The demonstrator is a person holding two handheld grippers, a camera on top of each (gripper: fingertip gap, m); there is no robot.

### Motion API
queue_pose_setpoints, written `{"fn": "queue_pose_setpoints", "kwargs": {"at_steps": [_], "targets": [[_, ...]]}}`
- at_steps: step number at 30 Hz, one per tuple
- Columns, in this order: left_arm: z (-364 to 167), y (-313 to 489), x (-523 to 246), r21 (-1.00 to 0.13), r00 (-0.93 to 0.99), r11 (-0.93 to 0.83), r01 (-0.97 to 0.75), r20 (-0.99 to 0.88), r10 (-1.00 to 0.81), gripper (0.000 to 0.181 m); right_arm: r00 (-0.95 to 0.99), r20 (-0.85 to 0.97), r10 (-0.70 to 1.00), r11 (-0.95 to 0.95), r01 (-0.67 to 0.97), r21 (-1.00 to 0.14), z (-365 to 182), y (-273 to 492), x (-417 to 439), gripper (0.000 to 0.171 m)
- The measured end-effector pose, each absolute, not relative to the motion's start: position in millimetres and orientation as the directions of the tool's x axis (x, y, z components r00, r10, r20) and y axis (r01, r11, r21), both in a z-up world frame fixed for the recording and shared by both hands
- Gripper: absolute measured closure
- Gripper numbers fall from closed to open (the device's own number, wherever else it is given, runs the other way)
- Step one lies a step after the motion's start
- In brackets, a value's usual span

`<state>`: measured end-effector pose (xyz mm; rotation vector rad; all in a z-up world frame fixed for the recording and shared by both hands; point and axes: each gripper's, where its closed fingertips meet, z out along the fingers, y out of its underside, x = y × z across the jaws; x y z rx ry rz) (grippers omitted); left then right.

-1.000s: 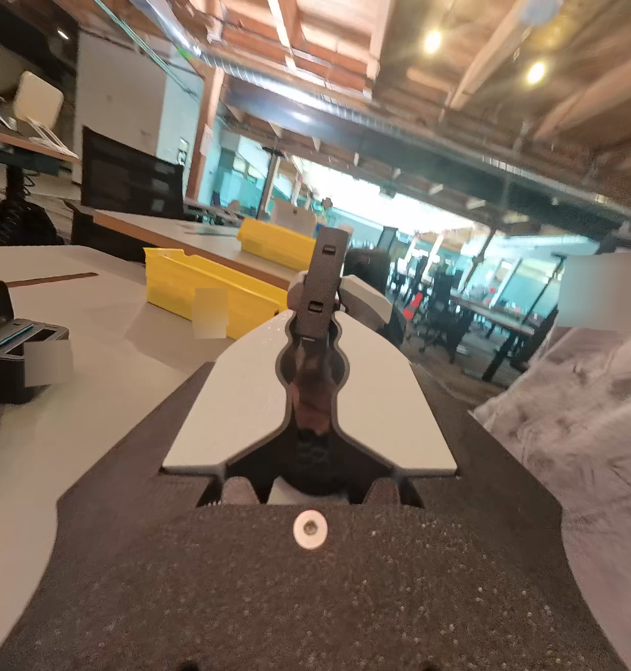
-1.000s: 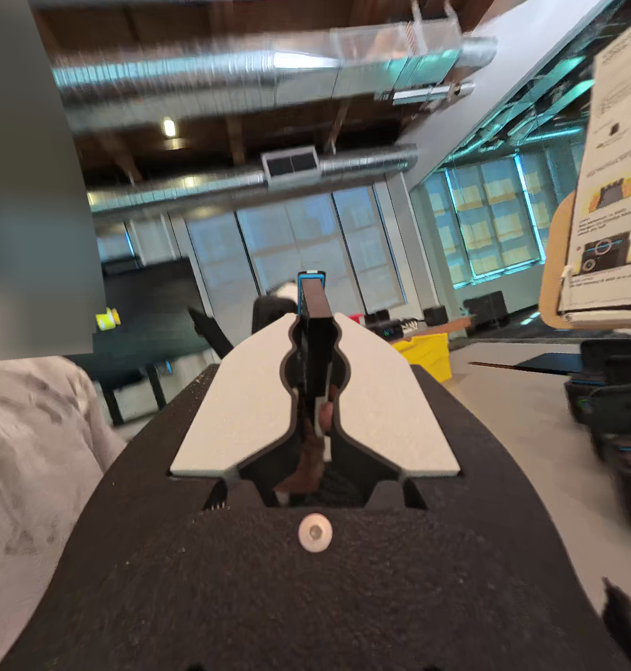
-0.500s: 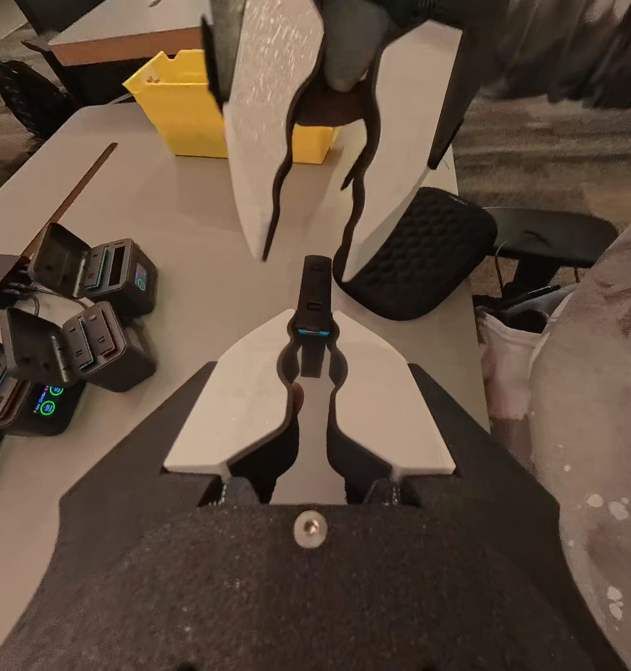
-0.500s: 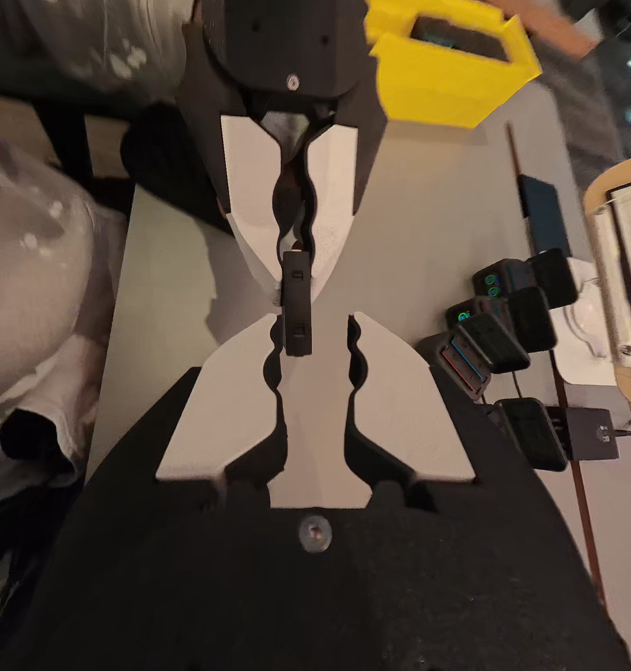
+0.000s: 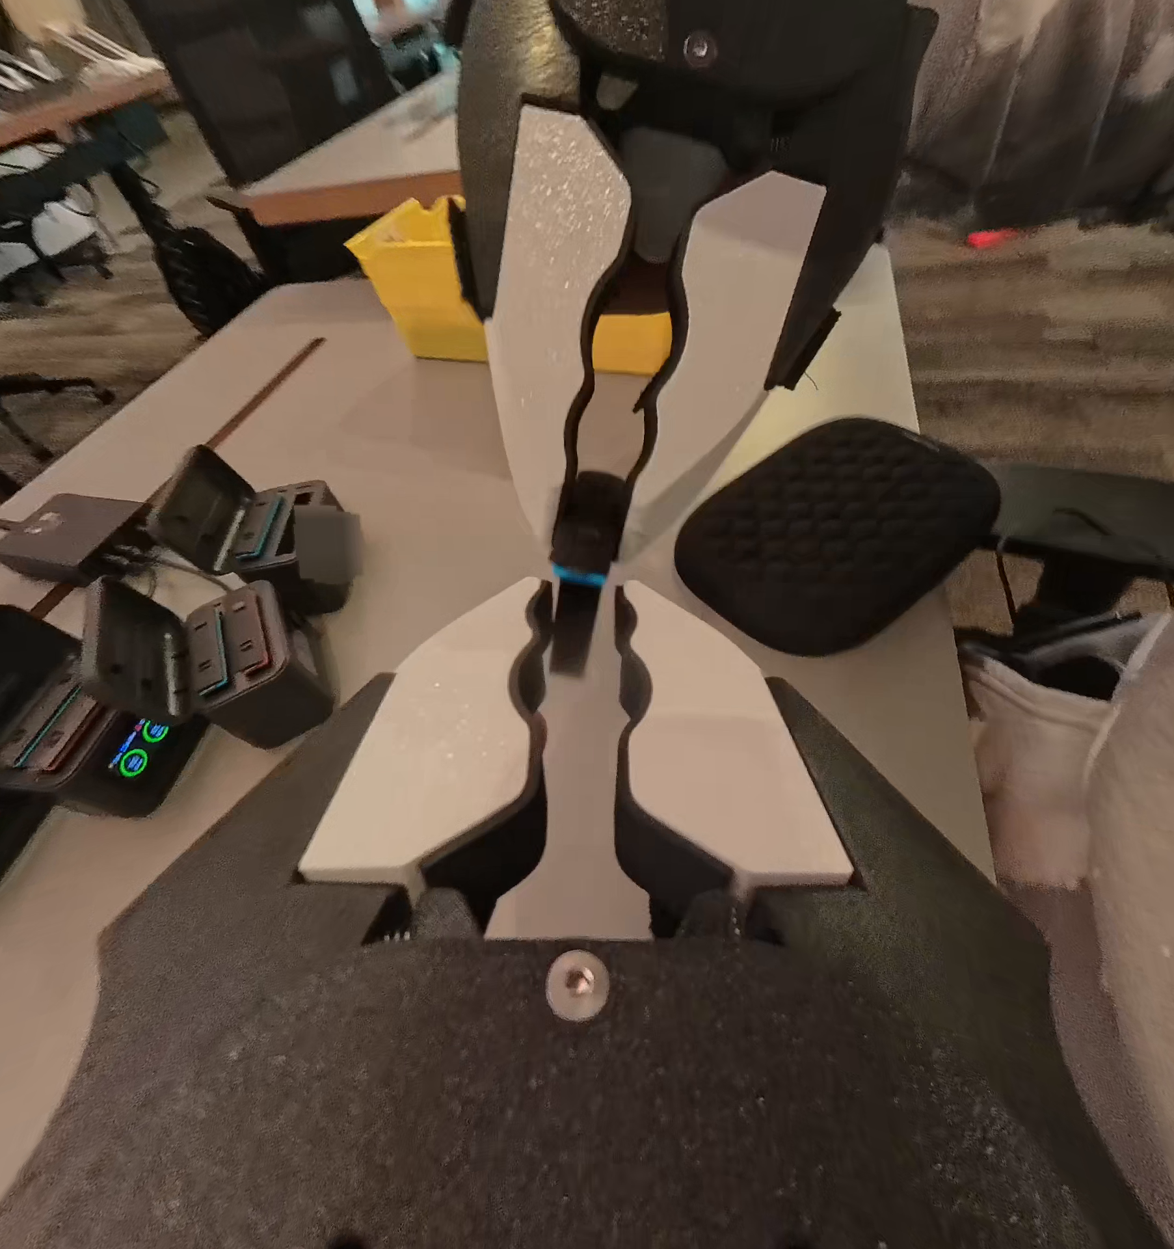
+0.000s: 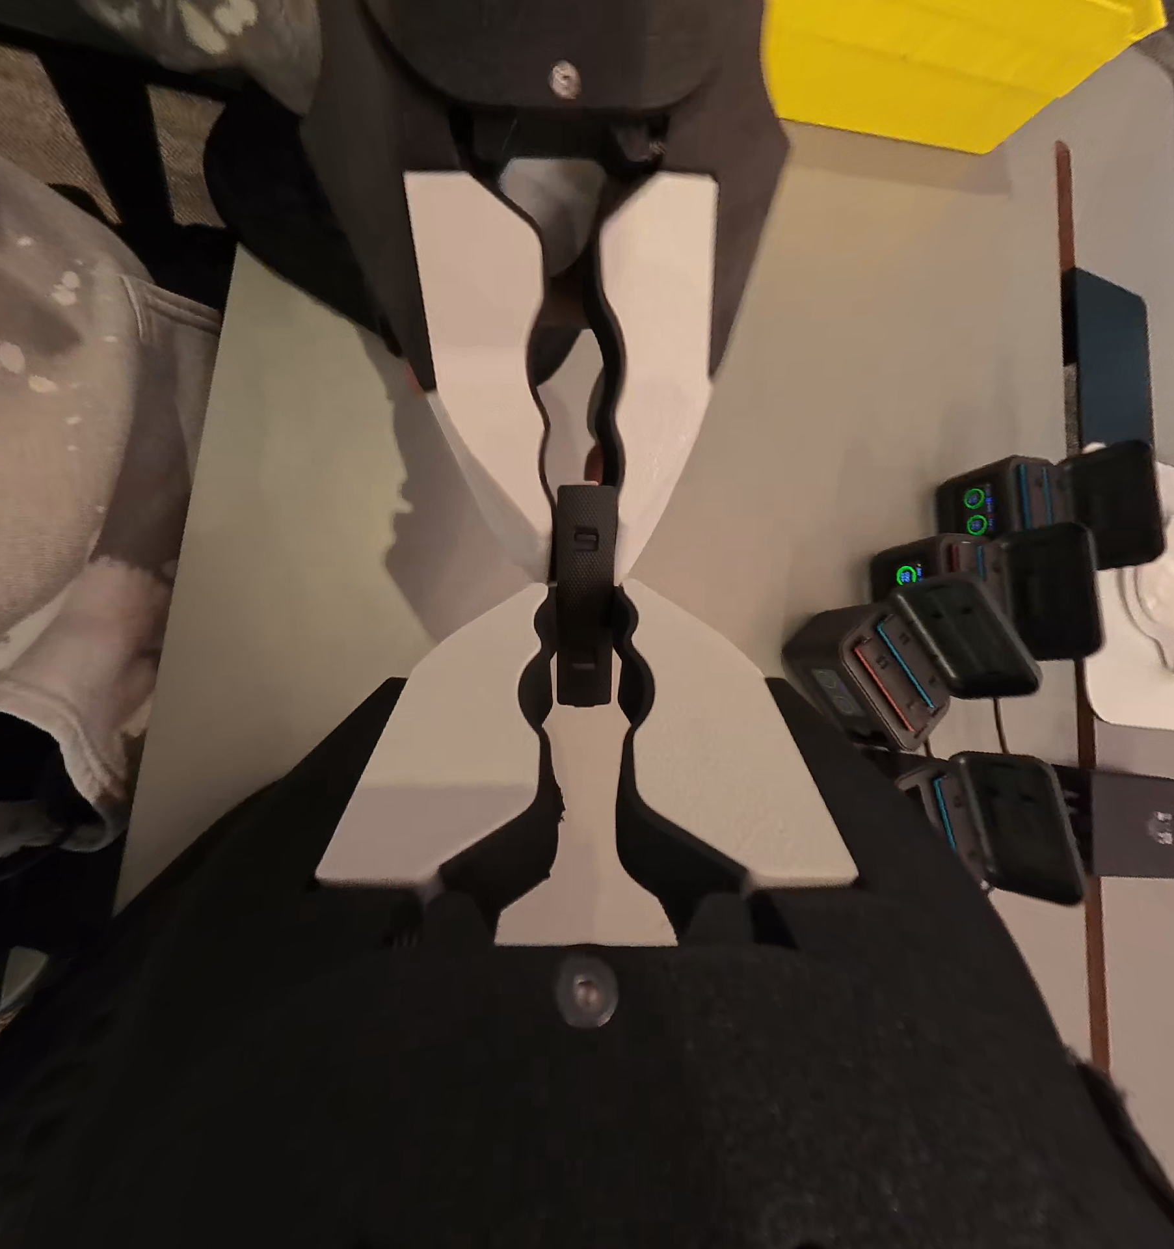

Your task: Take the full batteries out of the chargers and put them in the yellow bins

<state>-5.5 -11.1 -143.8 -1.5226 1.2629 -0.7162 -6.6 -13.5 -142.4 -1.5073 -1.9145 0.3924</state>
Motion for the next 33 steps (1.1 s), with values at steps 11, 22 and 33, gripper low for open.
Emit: {"fn": "queue_pose_setpoints", "kwargs": {"at_steps": [11, 22, 33], "targets": [[-137, 34, -70, -0.997, 0.695, -0.072, 0.005, 0.055, -0.717, 0.159, -0.124, 0.436, 0.891, 0.324, 0.847, -0.421, -104, 137, 74, 0.157], [-154, 55, -114, -0.997, 0.834, -0.066, 0.044, 0.073, -0.546, 0.163, -0.311, 0.207, 0.928, 0.361, 0.891, -0.276, -175, 204, 74, 0.156], [-161, 61, -121, -0.995, 0.850, -0.081, 0.056, 0.090, -0.519, 0.167, -0.364, 0.123, 0.923, 0.384, 0.887, -0.255, -206, 209, 72, 0.156]]}}
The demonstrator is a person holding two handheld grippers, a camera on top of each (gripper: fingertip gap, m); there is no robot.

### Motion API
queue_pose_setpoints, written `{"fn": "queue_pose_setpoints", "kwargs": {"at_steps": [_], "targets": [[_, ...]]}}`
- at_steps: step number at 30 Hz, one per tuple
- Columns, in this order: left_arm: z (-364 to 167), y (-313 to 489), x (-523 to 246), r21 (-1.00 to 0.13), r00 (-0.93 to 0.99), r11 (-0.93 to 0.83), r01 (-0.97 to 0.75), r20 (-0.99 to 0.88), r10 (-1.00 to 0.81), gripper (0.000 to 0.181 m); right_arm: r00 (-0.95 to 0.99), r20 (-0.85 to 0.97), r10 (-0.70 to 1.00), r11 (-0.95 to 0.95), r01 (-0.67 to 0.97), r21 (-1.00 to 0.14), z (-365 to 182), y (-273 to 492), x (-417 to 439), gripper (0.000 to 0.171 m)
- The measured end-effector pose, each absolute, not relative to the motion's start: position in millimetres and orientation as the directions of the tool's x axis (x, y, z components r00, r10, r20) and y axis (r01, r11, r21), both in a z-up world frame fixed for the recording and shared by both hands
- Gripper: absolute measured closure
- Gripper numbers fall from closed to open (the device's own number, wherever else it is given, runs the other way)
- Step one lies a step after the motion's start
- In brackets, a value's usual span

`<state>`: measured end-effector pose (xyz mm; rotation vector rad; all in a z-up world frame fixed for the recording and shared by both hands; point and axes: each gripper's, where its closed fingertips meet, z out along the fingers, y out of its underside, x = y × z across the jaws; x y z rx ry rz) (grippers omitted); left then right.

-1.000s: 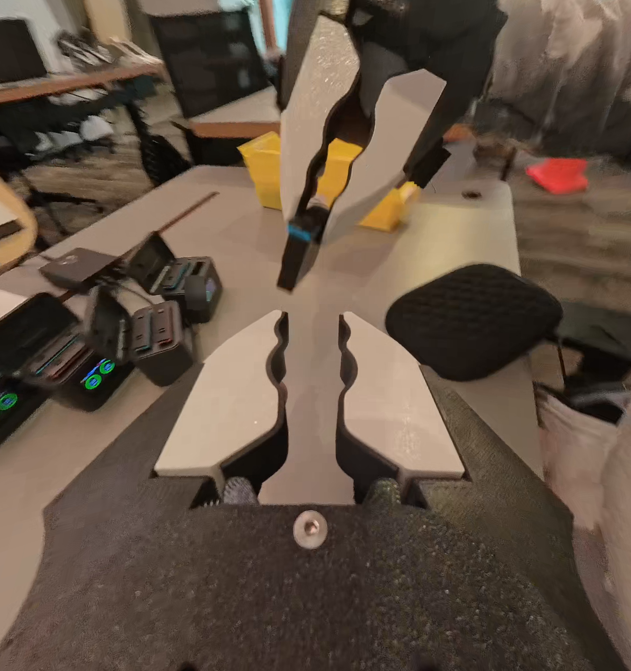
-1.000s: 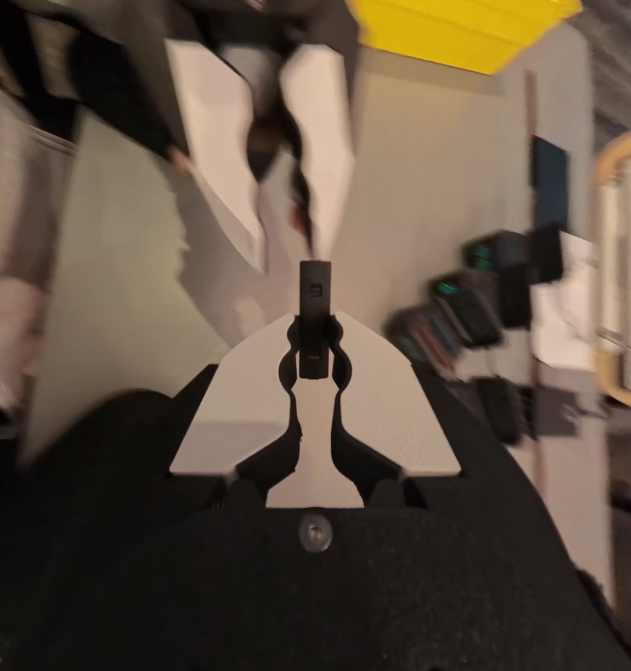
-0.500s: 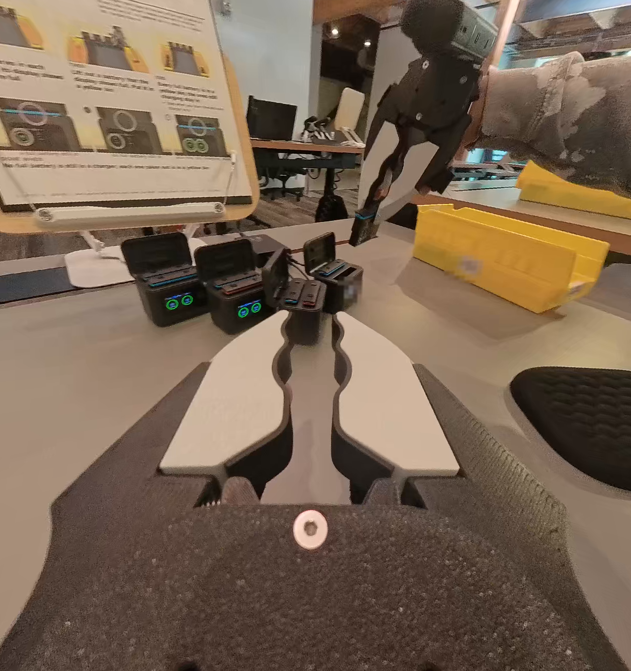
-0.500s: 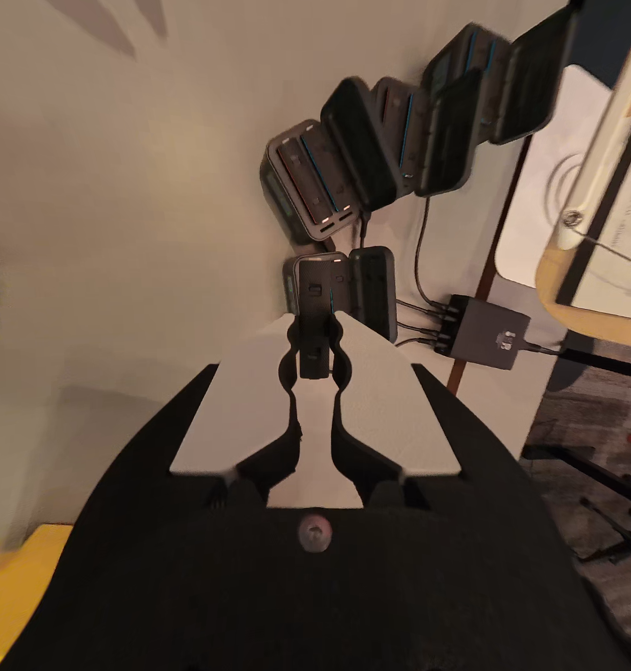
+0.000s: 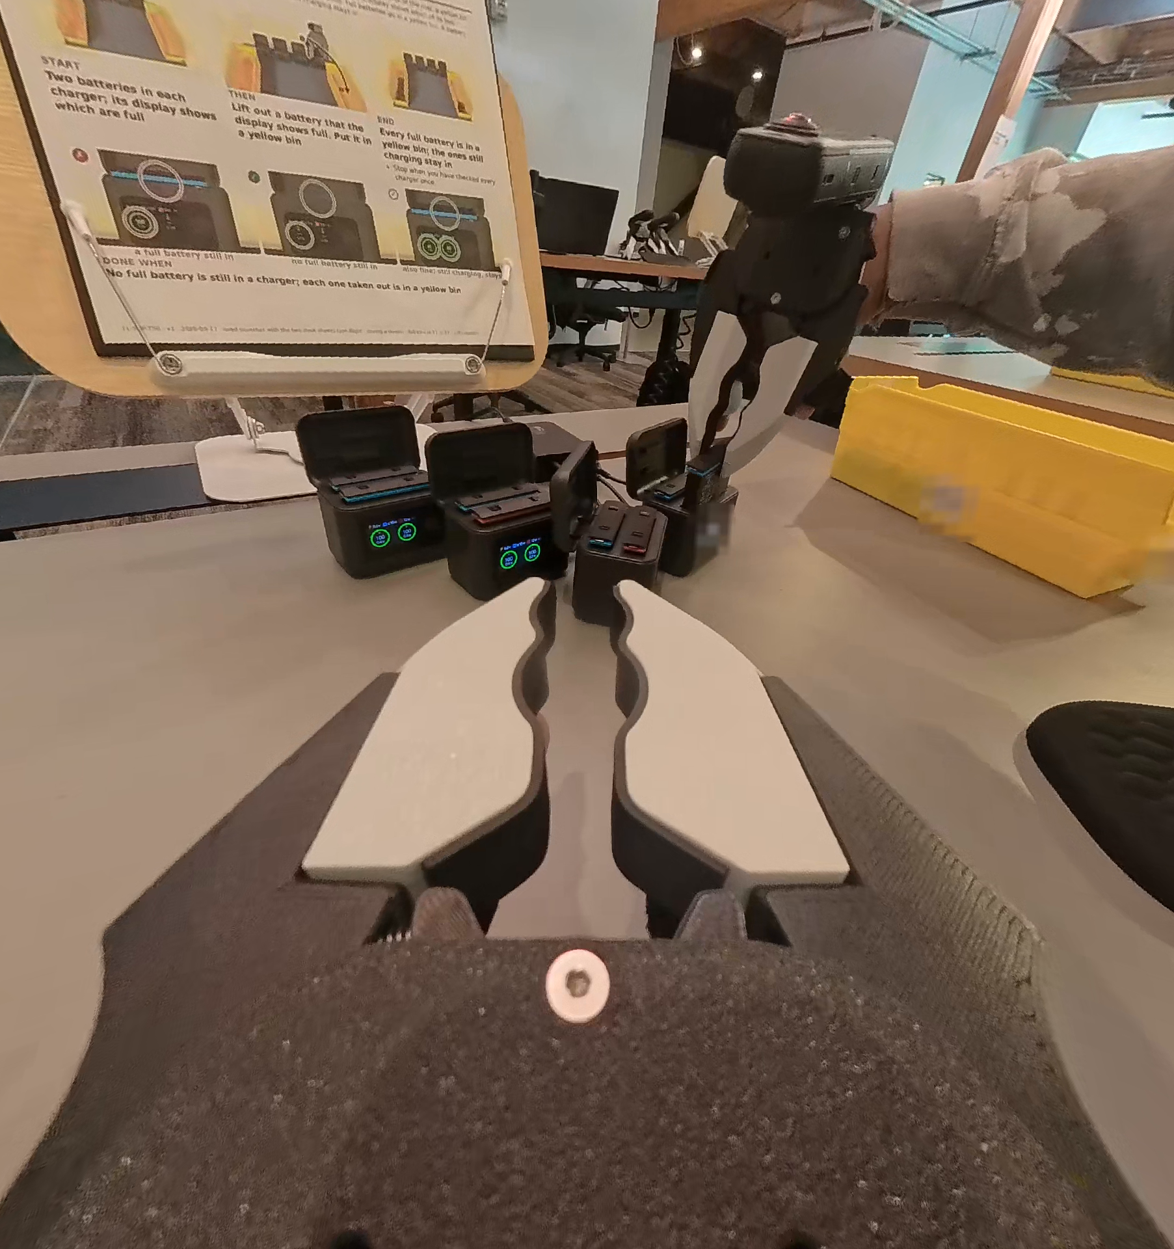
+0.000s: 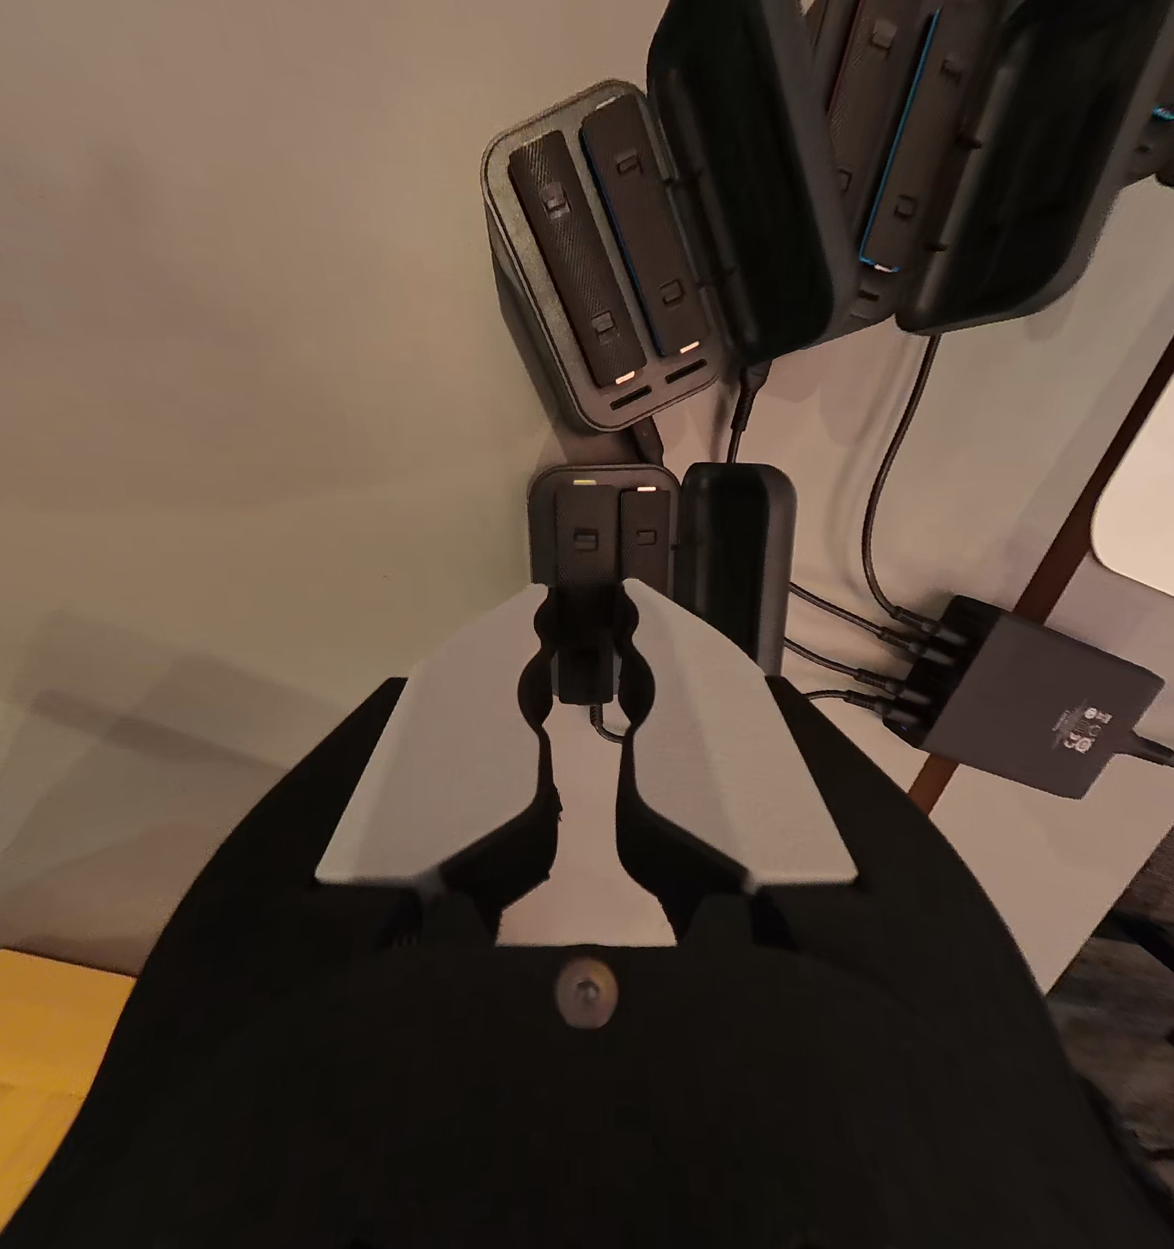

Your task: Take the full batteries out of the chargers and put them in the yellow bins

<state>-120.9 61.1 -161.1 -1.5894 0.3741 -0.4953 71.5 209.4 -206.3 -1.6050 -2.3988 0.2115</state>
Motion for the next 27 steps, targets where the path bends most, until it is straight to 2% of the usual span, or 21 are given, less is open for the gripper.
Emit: {"fn": "queue_pose_setpoints", "kwargs": {"at_steps": [8, 18, 23, 27], "targets": [[-164, 62, -121, -0.994, 0.846, -0.094, 0.060, 0.101, -0.524, 0.167, -0.383, 0.107, 0.917, 0.398, 0.893, -0.211, -222, 211, 73, 0.156], [-164, 62, -121, -0.992, 0.839, -0.106, 0.071, 0.117, -0.531, 0.168, -0.345, 0.119, 0.931, 0.364, 0.902, -0.232, -213, 211, 70, 0.155], [-164, 62, -121, -0.992, 0.837, -0.105, 0.075, 0.120, -0.533, 0.168, -0.331, 0.136, 0.934, 0.354, 0.909, -0.222, -212, 215, 70, 0.167], [-163, 62, -121, -0.991, 0.837, -0.105, 0.079, 0.123, -0.533, 0.169, -0.326, 0.122, 0.938, 0.345, 0.917, -0.202, -219, 214, 70, 0.171]]}}
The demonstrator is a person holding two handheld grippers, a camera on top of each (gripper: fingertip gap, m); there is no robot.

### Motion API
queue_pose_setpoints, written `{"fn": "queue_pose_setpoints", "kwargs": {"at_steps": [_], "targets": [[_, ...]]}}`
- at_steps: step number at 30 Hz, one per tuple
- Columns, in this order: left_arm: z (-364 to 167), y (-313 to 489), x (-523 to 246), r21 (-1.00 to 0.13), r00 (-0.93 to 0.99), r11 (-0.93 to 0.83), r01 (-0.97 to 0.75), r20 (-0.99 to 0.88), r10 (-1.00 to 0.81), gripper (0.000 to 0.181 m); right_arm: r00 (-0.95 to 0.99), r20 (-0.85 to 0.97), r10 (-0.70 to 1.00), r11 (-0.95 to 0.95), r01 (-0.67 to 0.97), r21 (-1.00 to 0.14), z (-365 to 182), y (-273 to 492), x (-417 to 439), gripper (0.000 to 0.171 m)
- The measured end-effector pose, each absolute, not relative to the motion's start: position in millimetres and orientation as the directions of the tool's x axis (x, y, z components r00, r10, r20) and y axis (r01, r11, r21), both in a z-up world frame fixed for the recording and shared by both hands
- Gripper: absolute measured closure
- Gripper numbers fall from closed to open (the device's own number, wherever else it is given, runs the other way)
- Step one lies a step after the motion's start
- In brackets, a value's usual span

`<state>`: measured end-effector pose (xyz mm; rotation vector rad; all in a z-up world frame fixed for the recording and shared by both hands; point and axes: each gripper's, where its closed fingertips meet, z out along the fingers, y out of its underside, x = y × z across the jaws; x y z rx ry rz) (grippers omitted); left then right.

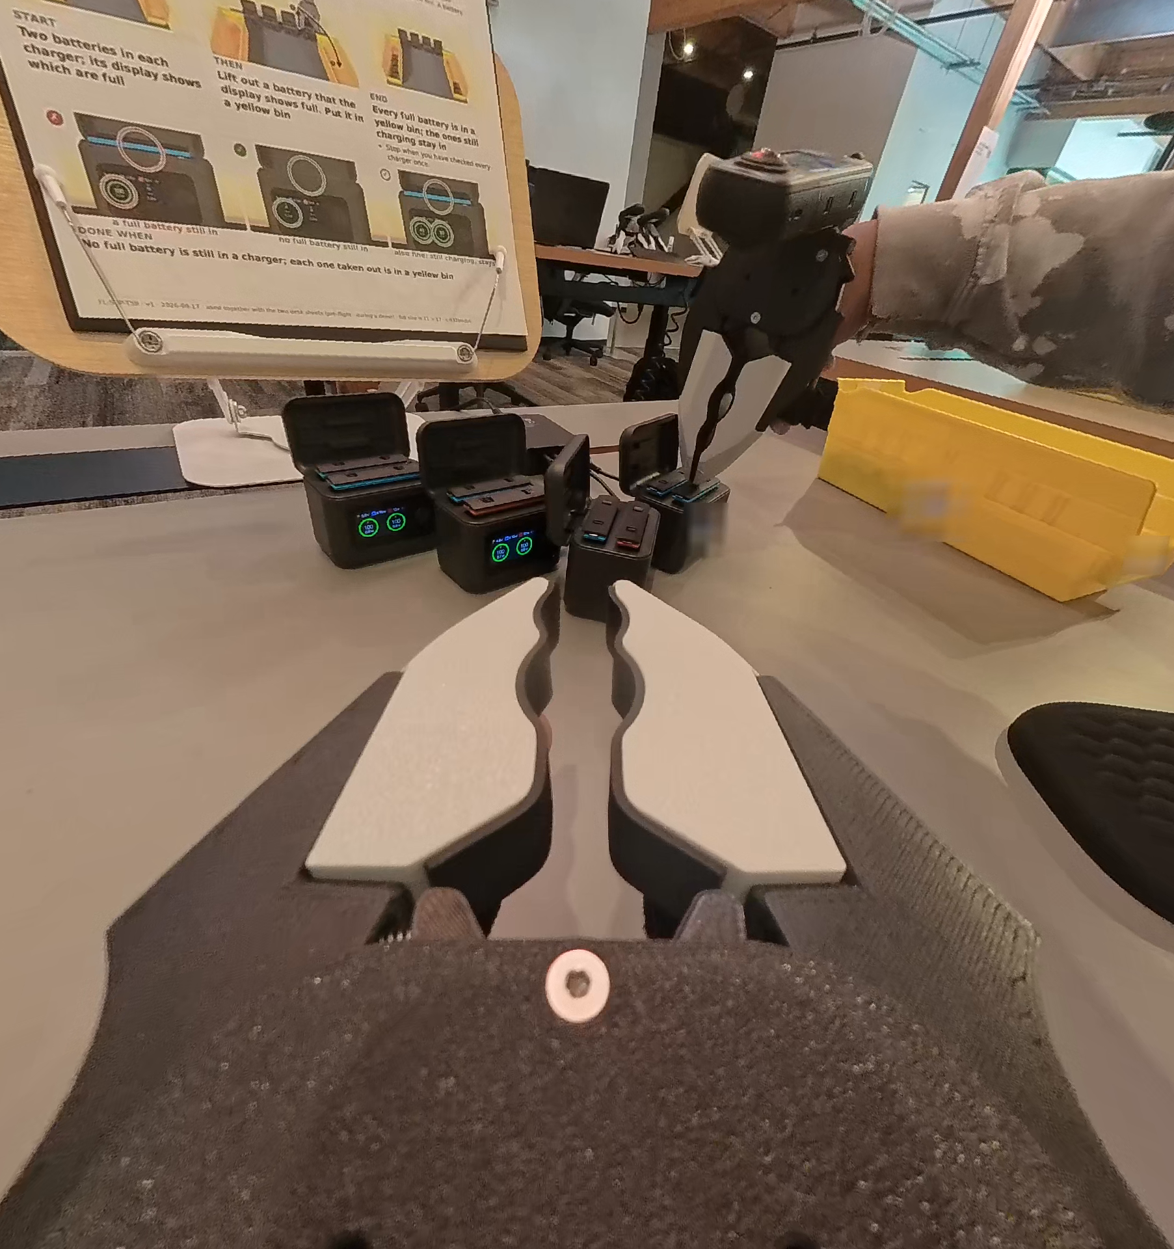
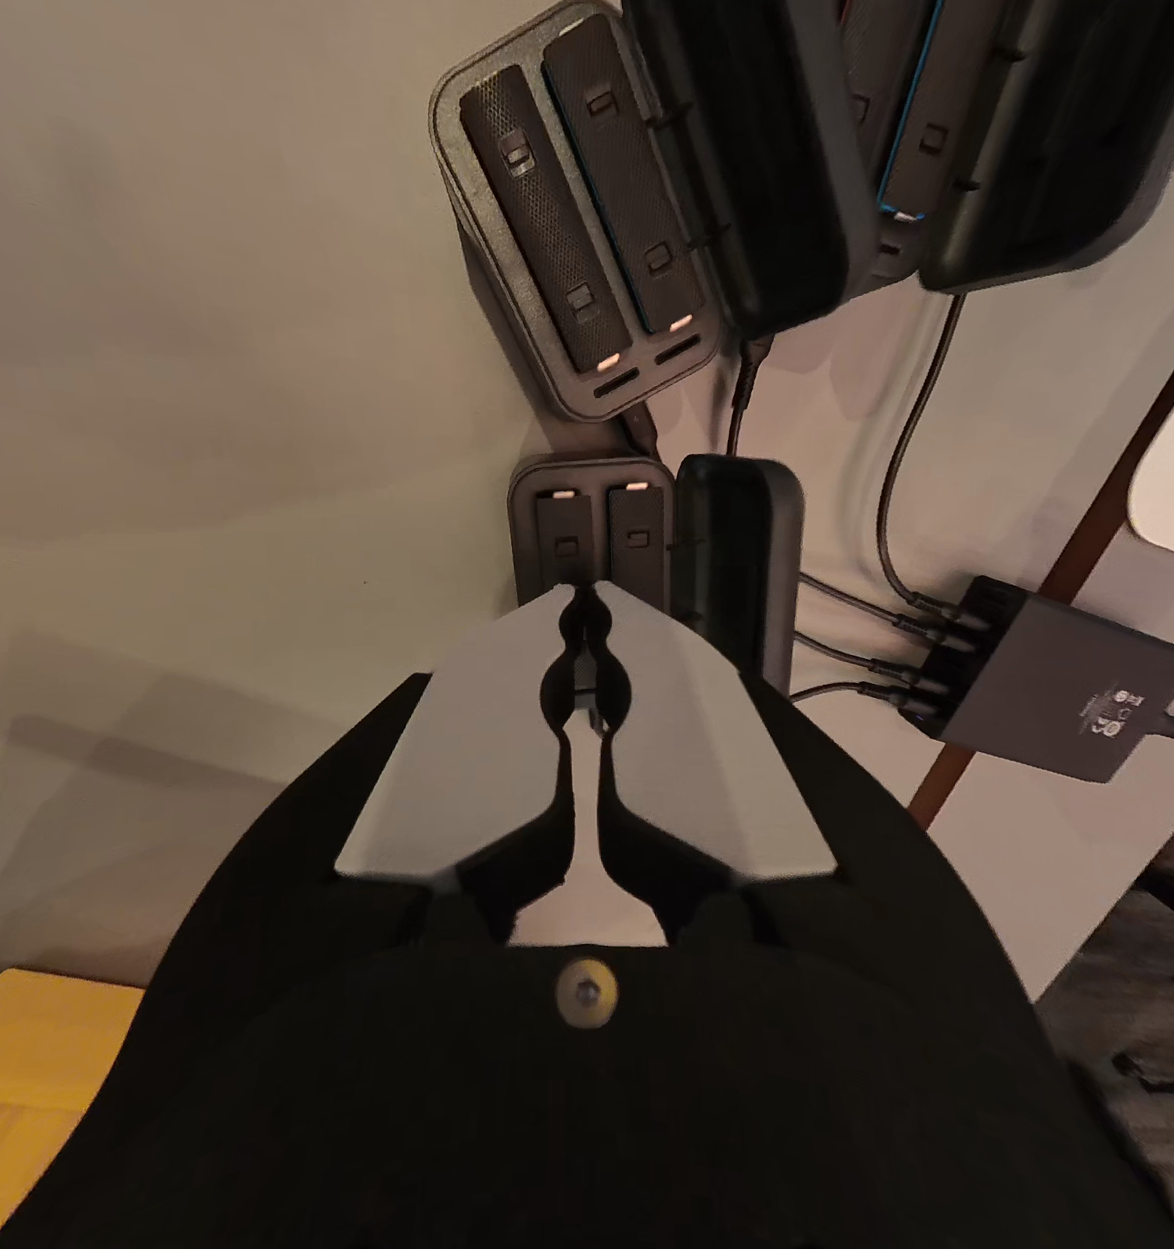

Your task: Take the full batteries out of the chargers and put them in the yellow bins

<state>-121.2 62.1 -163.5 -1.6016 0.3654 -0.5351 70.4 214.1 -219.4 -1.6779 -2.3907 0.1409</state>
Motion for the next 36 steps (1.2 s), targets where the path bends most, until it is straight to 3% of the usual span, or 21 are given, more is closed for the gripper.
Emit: {"fn": "queue_pose_setpoints", "kwargs": {"at_steps": [10, 16, 19, 25, 29, 34, 36], "targets": [[-163, 61, -120, -0.992, 0.834, -0.104, 0.073, 0.118, -0.539, 0.170, -0.366, 0.103, 0.925, 0.373, 0.925, -0.067, -221, 212, 70, 0.171], [-160, 60, -123, -0.992, 0.835, -0.084, 0.097, 0.127, -0.536, 0.170, -0.322, 0.163, 0.933, 0.340, 0.935, -0.102, -220, 213, 70, 0.171], [-158, 57, -121, -0.994, 0.832, -0.069, 0.087, 0.111, -0.543, 0.174, -0.239, 0.253, 0.937, 0.292, 0.936, -0.196, -212, 214, 69, 0.171], [-158, 55, -117, -0.998, 0.834, -0.049, 0.046, 0.065, -0.547, 0.177, 0.251, 0.484, 0.838, 0.114, 0.787, -0.606, -130, 221, 71, 0.171], [-157, 54, -117, -0.998, 0.833, -0.044, 0.047, 0.063, -0.549, 0.177, 0.532, 0.409, 0.742, -0.010, 0.619, -0.786, -119, 212, 94, 0.160], [-156, 53, -117, -0.998, 0.831, -0.040, 0.050, 0.064, -0.553, 0.177, 0.723, 0.199, 0.661, -0.245, 0.459, -0.854, -171, 206, 108, 0.104], [-156, 53, -116, -0.998, 0.830, -0.039, 0.049, 0.062, -0.554, 0.177, 0.765, 0.132, 0.630, -0.320, 0.411, -0.854, -196, 204, 102, 0.090]]}}
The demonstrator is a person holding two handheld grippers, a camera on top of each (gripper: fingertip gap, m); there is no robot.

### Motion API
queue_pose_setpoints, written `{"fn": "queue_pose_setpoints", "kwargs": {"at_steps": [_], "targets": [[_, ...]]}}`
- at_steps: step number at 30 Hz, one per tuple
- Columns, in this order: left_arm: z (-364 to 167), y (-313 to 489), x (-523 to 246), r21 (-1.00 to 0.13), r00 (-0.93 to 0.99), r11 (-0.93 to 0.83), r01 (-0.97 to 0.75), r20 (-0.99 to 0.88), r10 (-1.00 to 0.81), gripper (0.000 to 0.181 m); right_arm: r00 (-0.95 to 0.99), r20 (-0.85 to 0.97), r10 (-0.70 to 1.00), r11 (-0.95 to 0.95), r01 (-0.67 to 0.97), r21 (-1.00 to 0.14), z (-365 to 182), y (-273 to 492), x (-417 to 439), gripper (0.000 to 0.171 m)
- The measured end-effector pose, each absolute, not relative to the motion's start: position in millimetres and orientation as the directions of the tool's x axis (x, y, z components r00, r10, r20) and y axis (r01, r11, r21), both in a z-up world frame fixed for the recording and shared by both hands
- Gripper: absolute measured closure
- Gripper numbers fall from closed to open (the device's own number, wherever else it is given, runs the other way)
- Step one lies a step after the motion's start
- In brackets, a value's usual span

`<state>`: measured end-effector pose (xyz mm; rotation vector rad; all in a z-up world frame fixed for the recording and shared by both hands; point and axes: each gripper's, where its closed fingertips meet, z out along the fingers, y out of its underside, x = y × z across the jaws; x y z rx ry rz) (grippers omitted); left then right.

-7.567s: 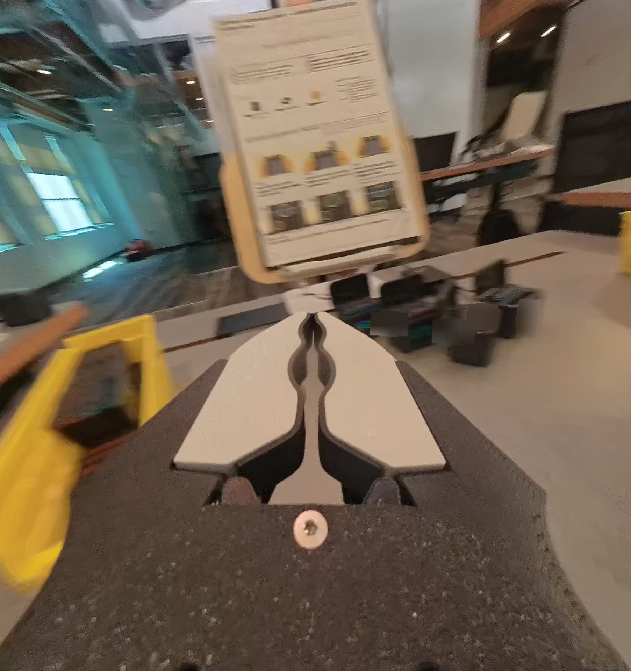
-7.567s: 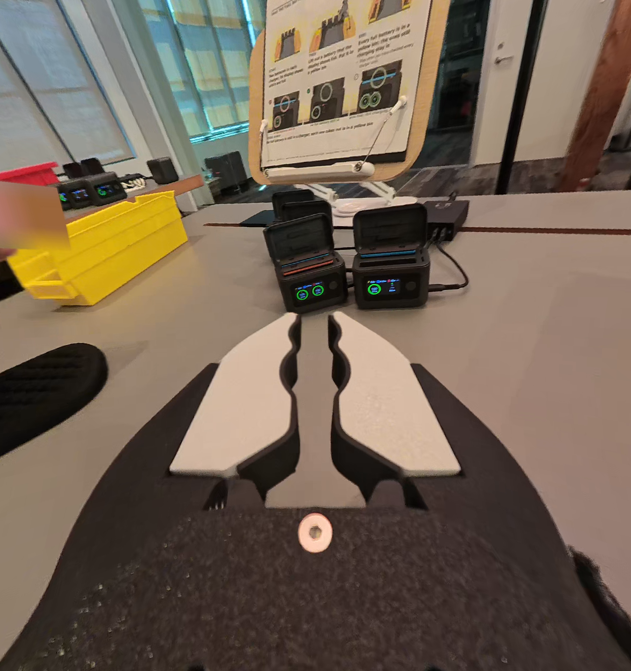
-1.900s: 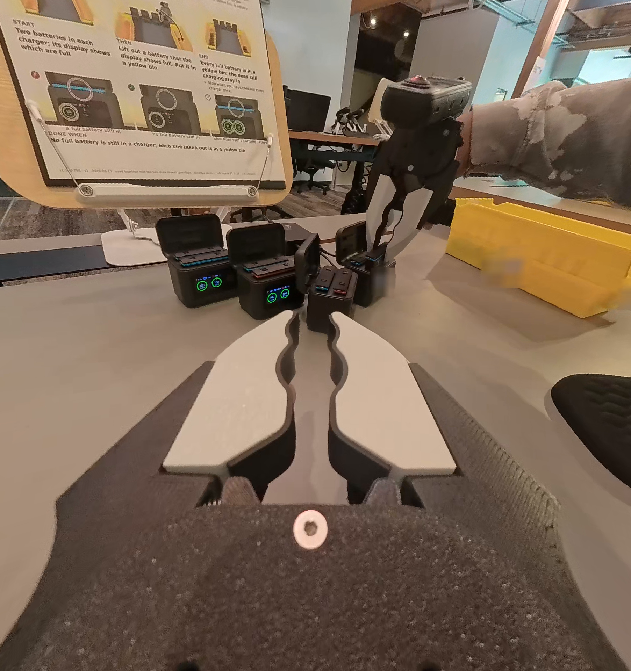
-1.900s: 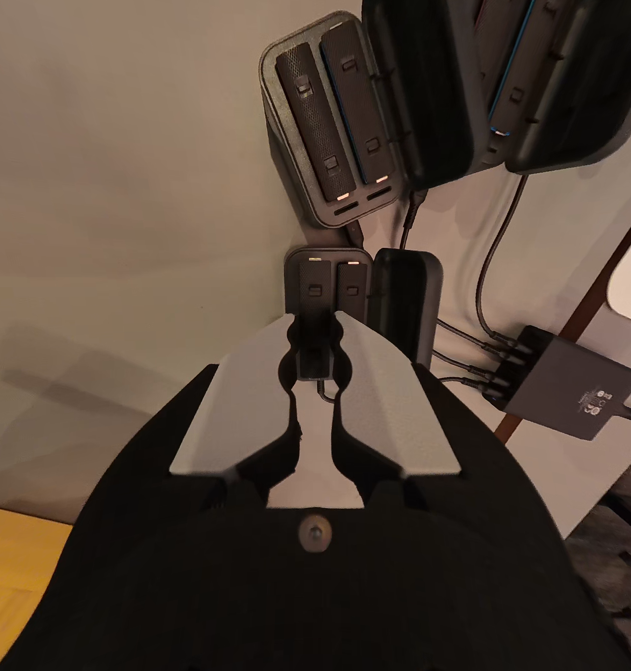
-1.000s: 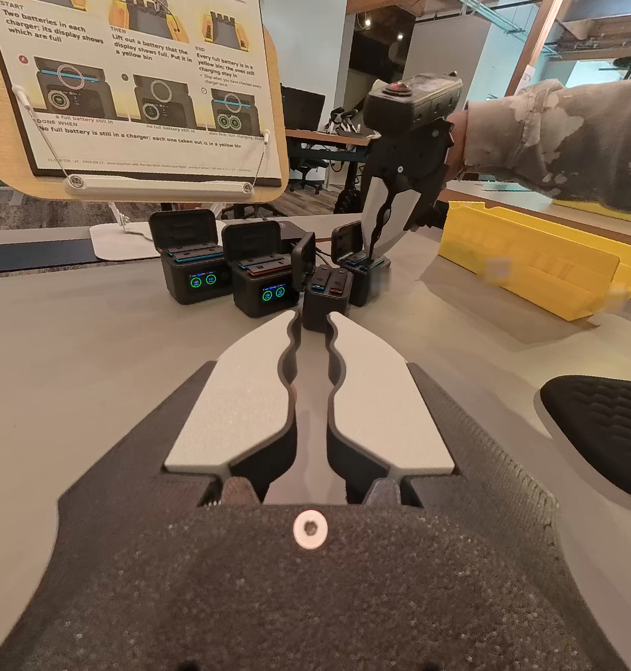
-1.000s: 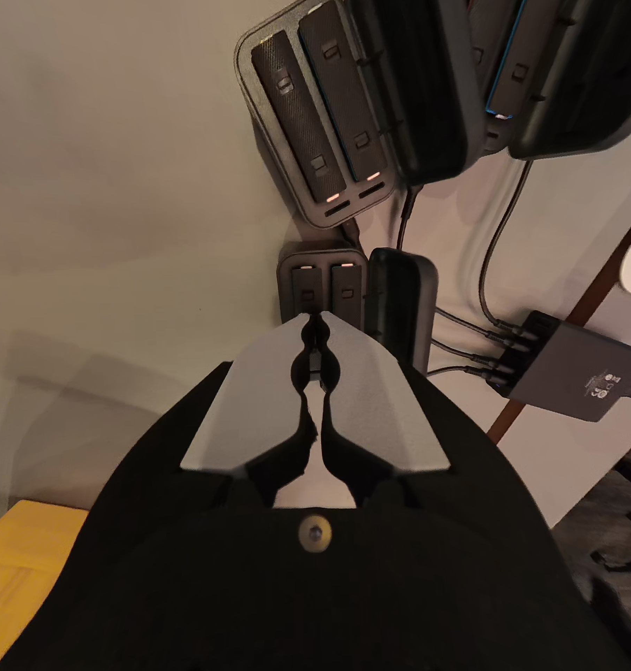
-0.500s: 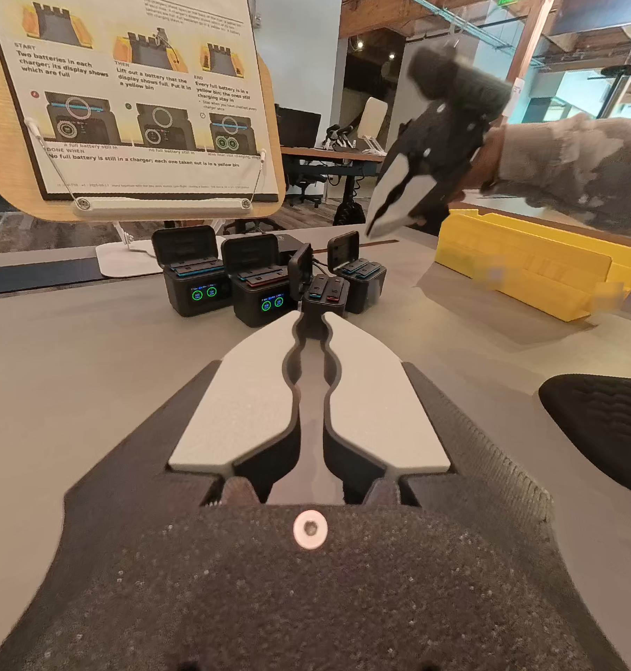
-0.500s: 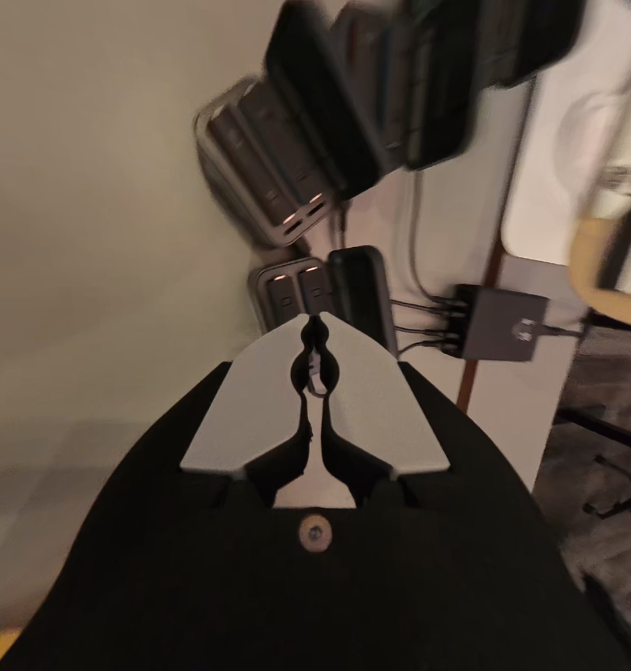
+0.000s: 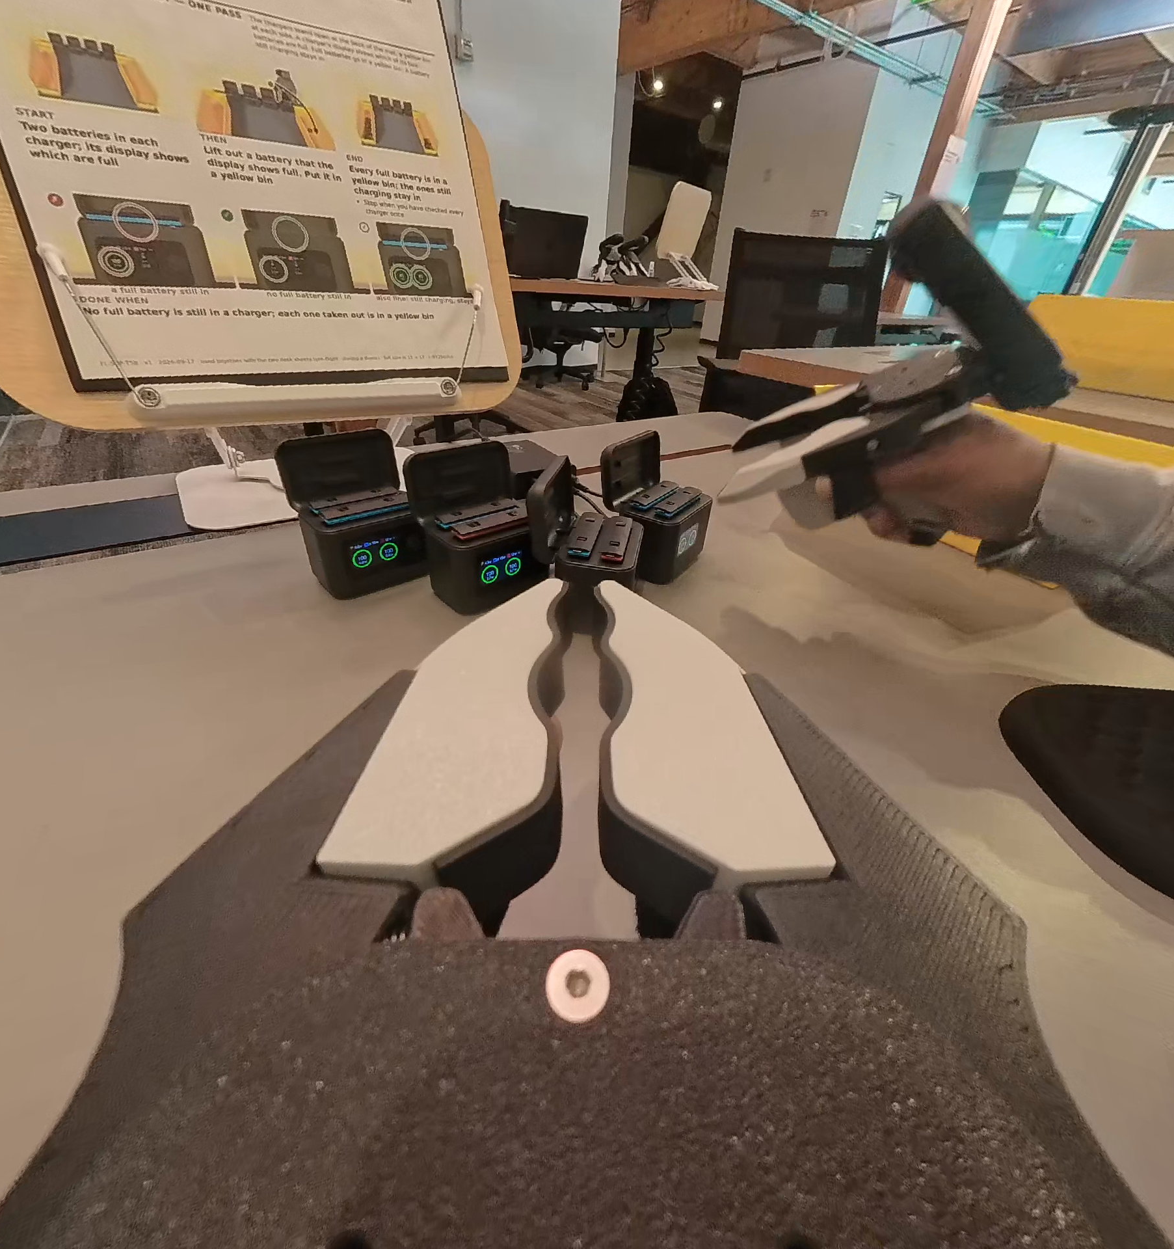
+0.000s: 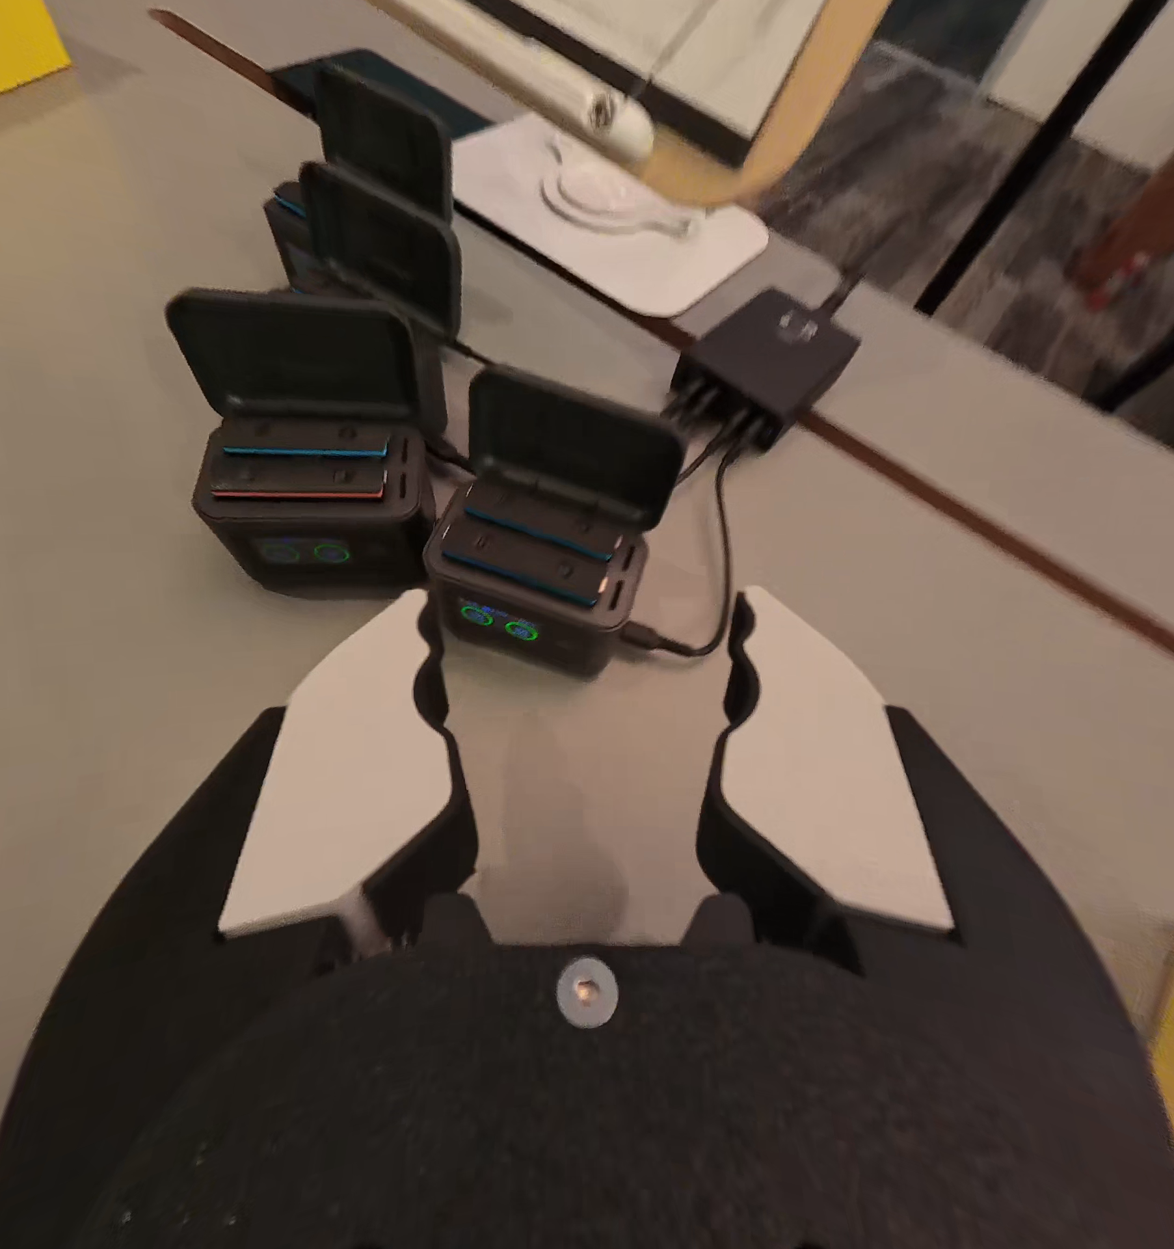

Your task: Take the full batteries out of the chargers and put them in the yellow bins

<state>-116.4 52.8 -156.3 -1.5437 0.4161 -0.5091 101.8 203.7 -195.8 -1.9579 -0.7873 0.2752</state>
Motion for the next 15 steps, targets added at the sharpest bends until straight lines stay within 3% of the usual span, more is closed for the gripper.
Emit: {"fn": "queue_pose_setpoints", "kwargs": {"at_steps": [8, 10, 15], "targets": [[-156, 51, -117, -0.998, 0.830, -0.031, 0.052, 0.061, -0.555, 0.177, 0.819, 0.044, 0.572, -0.447, 0.357, -0.820, -248, 216, 70, 0.075], [-155, 51, -118, -0.998, 0.829, -0.033, 0.057, 0.066, -0.555, 0.177, 0.830, 0.065, 0.554, -0.453, 0.366, -0.813, -250, 222, 73, 0.084], [-157, 51, -116, -0.998, 0.827, -0.038, 0.047, 0.060, -0.559, 0.177, 0.872, 0.067, 0.485, -0.467, 0.323, -0.823, -250, 232, 86, 0.086]]}}
